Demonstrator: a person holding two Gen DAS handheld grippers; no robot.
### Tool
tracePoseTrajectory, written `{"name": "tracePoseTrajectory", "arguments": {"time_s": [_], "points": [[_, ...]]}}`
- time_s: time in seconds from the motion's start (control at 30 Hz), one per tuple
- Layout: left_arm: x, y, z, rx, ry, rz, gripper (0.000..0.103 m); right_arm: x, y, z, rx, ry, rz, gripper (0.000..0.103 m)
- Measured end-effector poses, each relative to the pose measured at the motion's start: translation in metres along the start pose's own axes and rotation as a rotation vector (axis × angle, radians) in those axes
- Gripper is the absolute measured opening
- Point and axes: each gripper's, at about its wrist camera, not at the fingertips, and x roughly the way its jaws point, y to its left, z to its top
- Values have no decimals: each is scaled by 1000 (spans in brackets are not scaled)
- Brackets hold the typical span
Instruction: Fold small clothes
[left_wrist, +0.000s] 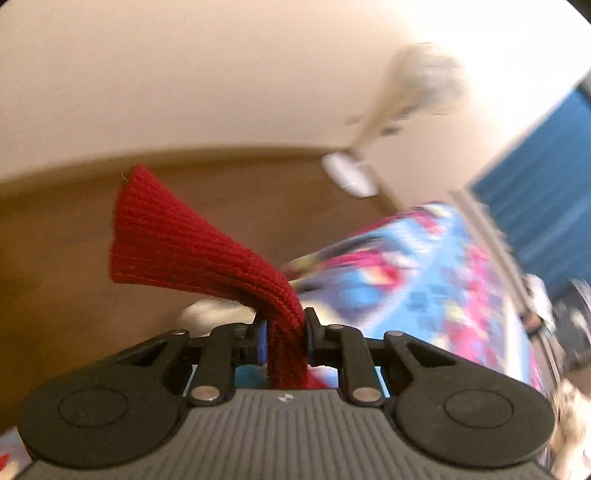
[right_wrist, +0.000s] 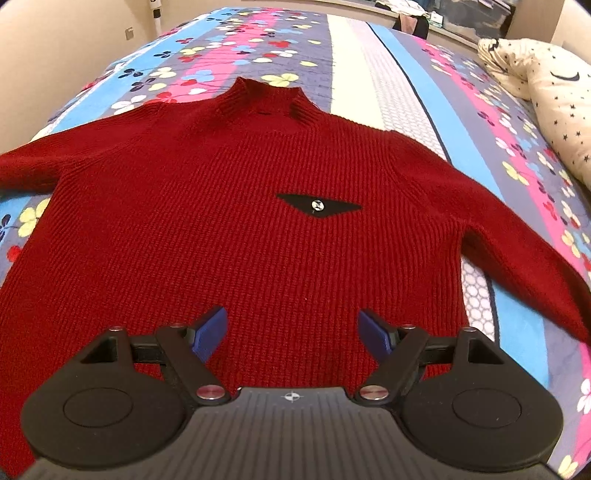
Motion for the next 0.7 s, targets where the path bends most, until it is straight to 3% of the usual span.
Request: {"name": "tracePoseTrajectory", "arguments": {"time_s": [0.07, 0.17, 0.23, 0.3, 0.33, 0.37, 0.4, 0.43, 0.53, 0.63, 0.7], "points": [[-18, -56, -8, 72, -15, -126, 19, 0, -8, -5, 17, 0, 8, 79], [-41, -144, -48, 197, 0, -311, 19, -3, -25, -11, 47, -7, 7, 79], [-55, -199, -95, 310, 39, -418, 19, -5, -41, -14, 76, -14, -9, 79], [-61, -241, -158, 457, 146, -522, 21, -7, -60, -18, 108, -14, -30, 79], [-61, -252, -191, 531, 206, -545, 28, -7, -69, -19, 127, -13, -41, 79], [-58, -260, -229, 629, 273, -544, 38, -7, -80, -21, 146, -12, -52, 79], [-54, -260, -255, 700, 315, -514, 64, -6, -89, -22, 162, -10, -58, 79], [-48, -255, -279, 767, 345, -451, 81, -5, -97, -24, 179, -9, -61, 79], [-37, -220, -296, 817, 366, -363, 81, 1, -117, -23, 234, -6, -39, 80], [-37, -170, -250, 678, 380, -377, 84, 15, -125, -11, 289, -13, 19, 80], [-31, -146, -217, 616, 347, -339, 84, 26, -126, 5, 326, -32, 83, 80]]}}
